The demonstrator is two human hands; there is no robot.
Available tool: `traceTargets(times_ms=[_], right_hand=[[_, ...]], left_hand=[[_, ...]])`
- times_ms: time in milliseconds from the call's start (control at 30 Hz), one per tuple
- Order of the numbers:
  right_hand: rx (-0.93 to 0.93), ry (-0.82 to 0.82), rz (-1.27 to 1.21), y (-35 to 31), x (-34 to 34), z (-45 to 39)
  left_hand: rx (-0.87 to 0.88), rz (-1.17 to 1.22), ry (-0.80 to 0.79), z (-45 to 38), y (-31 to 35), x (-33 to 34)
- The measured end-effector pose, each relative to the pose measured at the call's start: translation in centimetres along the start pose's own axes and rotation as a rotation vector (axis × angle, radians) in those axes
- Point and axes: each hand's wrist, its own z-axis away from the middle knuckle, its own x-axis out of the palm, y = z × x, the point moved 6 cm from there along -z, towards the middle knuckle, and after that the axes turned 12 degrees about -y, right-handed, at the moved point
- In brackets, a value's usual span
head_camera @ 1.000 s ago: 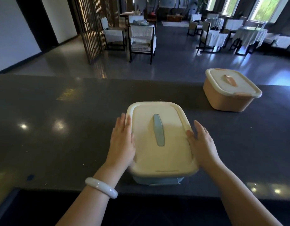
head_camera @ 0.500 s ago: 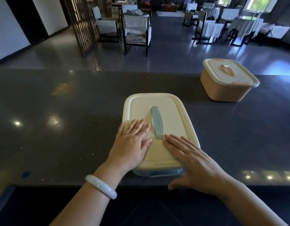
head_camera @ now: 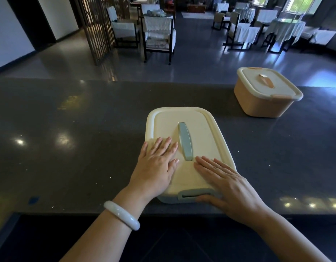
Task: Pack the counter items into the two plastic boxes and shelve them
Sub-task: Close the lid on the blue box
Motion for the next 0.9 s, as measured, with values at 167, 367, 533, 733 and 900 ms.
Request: traceTargets(times_ms=[167, 367, 533, 733, 900], right_hand=[[-0.003, 0.037, -0.071, -0.1, -0.1, 0.0], [0.04, 0.067, -0.159, -0.2, -0.6, 0.1], [0.108, -0.006, -0.256, 0.6, -1.3, -0.4], [0.283, -0.041, -0.194, 4.9, -4.3, -7.2], [0.284, -0.086, -0.118, 9.9, -5.0, -15.4]], left_hand=[[0.007, -0.011, -0.015, 0.0, 0.0, -0.1], [0.008, -0.017, -0.05, 0.0, 0.1, -0.1], [-0.03, 0.019, -0.047, -1.9, -0.3, -1.5], [-0.14, -0.02, -0.043, -8.9, -0.8, -3.5], [-0.243, -0.084, -0.147, -11.6, -0.9, -0.9]])
